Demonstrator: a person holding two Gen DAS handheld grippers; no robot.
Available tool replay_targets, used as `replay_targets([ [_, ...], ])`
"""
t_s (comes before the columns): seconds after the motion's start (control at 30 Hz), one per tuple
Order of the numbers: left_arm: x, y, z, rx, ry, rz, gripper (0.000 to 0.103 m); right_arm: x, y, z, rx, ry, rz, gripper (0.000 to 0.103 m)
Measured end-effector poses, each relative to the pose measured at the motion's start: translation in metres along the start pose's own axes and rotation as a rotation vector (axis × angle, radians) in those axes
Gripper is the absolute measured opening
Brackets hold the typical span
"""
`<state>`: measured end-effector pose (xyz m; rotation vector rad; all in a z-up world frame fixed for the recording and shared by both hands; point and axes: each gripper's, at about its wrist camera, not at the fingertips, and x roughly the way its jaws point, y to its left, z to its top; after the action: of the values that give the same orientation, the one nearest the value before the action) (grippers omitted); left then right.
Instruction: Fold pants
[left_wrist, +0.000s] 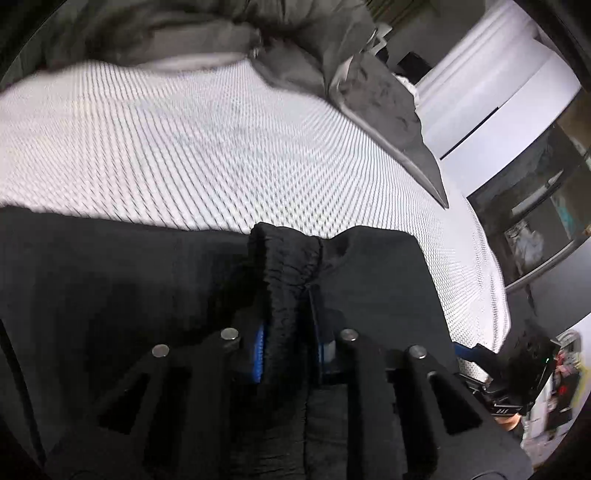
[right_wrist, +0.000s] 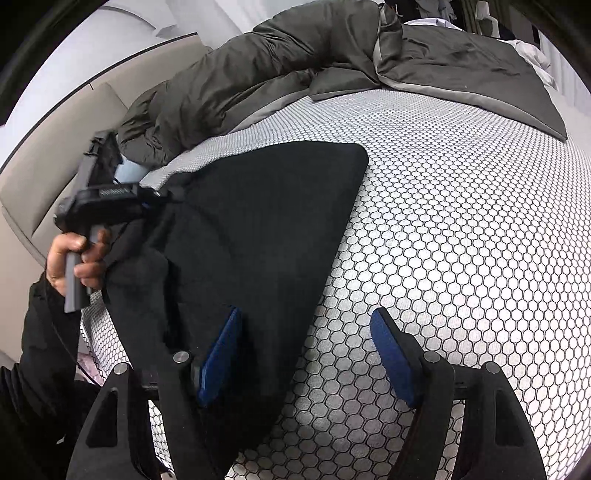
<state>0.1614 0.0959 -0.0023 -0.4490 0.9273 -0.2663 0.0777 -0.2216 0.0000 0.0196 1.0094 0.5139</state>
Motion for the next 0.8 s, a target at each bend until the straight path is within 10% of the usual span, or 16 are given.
replay_targets([
  [0.37,-0.039,-0.003,-0.023,0.033,-0.085,0.236,0.087,-0.015,-0.001,-0.014,0.012,0.037,0.082,0.074],
  [0.53,-0.056,-0.057,-0.053,0.153,-0.121,0.195,0.091,-0.01,0.007,-0.029,0.104,0.087,0.235,0.071],
  [0.8,0.03,-0.169,-0.098,0.363,0.004,0.062,0.093,-0.003,0.024,-0.044,0.166,0.107,0.218,0.022],
])
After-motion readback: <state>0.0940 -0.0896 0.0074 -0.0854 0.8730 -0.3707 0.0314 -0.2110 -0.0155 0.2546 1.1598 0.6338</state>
